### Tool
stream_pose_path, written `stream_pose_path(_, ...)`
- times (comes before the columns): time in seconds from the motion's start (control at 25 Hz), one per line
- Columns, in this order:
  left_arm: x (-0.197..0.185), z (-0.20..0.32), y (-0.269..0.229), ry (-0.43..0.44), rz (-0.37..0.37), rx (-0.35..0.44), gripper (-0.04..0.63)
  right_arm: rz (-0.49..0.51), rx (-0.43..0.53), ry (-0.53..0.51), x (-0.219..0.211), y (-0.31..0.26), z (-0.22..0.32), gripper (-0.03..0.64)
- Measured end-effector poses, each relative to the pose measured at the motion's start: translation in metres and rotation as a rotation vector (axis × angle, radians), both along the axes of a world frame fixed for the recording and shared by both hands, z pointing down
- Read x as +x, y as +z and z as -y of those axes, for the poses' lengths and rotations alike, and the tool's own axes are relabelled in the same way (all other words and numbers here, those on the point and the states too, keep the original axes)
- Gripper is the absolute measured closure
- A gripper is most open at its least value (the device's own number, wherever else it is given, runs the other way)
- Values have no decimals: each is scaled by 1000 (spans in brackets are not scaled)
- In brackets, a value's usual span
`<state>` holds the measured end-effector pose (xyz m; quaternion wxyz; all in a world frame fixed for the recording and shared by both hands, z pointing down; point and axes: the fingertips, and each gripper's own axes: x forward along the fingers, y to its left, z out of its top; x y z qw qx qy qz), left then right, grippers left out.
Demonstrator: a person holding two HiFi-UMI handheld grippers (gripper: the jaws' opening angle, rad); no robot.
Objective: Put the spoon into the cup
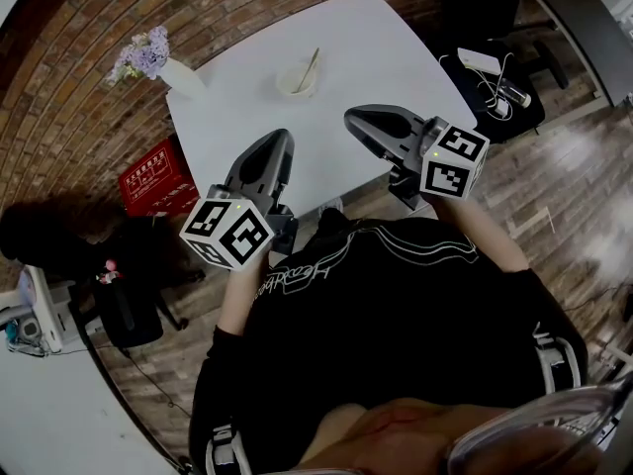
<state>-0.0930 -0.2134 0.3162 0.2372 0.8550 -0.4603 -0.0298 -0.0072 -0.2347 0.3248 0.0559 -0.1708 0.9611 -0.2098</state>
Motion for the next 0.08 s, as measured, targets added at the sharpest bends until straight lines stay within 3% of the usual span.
stream_pose_path(0.08,1,1,0,0,-1,0,592,0,0,0,1,1,1,620)
